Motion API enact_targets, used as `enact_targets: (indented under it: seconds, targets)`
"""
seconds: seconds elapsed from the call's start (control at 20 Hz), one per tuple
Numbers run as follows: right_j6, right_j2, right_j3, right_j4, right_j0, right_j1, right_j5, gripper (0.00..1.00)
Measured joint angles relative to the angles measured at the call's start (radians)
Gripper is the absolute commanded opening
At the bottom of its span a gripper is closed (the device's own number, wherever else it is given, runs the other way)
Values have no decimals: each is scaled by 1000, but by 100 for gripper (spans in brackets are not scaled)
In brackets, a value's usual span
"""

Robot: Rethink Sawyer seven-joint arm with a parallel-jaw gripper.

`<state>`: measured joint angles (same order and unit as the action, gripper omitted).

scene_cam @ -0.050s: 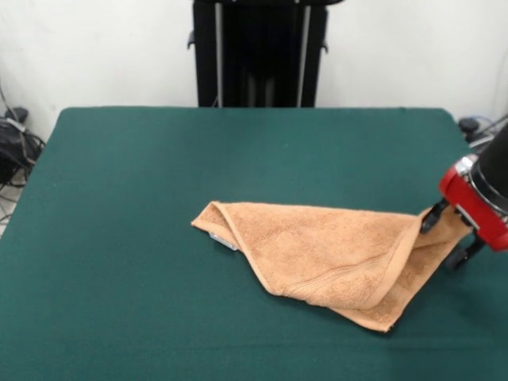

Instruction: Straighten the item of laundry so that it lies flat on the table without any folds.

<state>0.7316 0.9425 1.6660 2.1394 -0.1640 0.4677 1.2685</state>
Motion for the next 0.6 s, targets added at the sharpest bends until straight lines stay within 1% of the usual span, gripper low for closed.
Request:
enact_targets:
  seconds: [0.6]
  targets:
    - [0, 16, 23, -1, -14, 0, 0, 100]
